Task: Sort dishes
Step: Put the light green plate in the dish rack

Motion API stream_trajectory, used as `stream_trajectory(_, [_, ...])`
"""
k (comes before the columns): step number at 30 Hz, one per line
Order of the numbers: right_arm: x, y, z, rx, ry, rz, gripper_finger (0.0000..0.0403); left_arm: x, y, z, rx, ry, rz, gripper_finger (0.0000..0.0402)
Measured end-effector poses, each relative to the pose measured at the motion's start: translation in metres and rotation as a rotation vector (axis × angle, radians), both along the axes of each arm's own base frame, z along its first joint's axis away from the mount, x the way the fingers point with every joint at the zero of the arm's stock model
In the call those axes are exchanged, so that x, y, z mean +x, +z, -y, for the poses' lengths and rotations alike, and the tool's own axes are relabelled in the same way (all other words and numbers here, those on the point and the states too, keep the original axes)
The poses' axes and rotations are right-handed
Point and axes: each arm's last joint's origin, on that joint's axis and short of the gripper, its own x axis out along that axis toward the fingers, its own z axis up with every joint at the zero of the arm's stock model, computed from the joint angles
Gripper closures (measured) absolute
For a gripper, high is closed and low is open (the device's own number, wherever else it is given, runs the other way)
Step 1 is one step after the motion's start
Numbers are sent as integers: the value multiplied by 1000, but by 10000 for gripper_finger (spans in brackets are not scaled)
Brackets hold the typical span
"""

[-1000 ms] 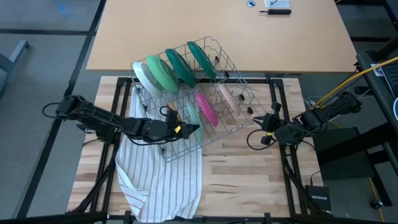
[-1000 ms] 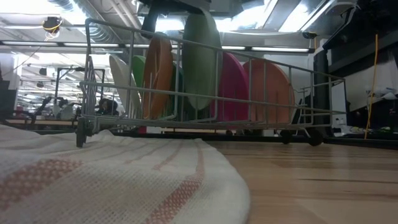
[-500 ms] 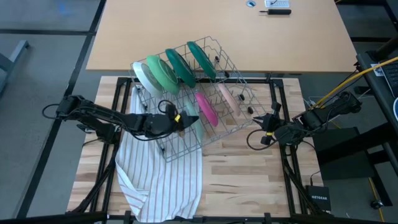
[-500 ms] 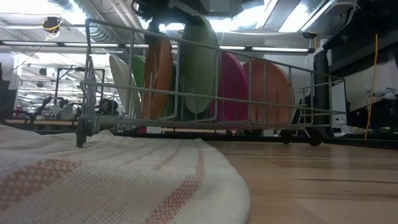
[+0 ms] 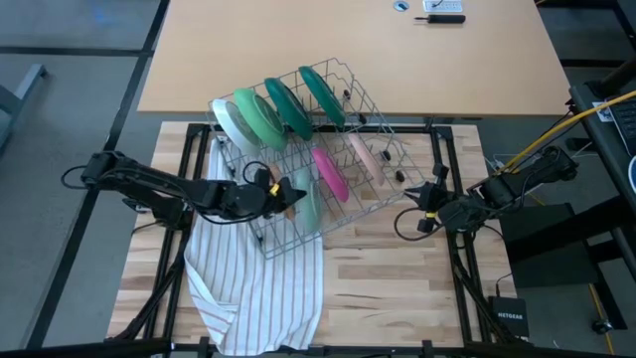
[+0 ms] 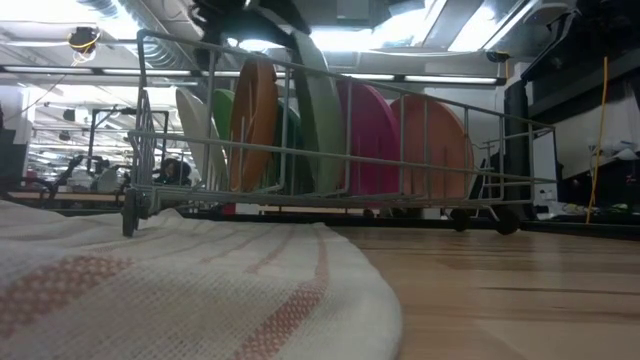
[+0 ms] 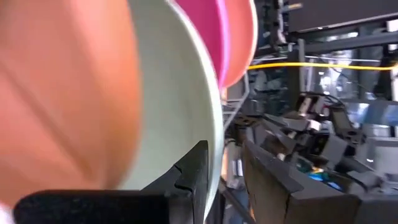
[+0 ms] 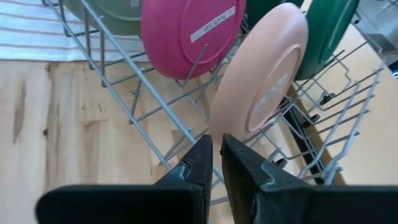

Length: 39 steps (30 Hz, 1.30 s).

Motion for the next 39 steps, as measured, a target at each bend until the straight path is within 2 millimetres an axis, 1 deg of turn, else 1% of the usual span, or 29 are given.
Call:
stream_trajectory(5, [0,0,0,8,7,-3,364,-12,6,-2,-7,21,-25,315])
stream_trajectory(12, [0,0,-1,11,9,-2,364,-17,11,-3,27,12,-23,315])
stream_trajectory(19, [0,0,-1,13,8,2,364,-16,10,-4,1,45,-8,315])
stream_trajectory(24, [1,1,-1,17,8,11,364,-9,1,-3,-28,90,-14,315])
stream_trajectory(26, [1,1,-1,19,8,16,364,-9,1,-4,-21,107,-14,315])
stream_trajectory(29, [2,1,-1,20,8,18,364,-9,7,-7,42,108,4,315])
stream_trajectory(34, [2,1,-1,22,10,17,364,-9,23,-7,138,94,82,315])
stream_trajectory(39, [2,1,-1,24,10,18,364,-16,28,-9,202,86,55,315])
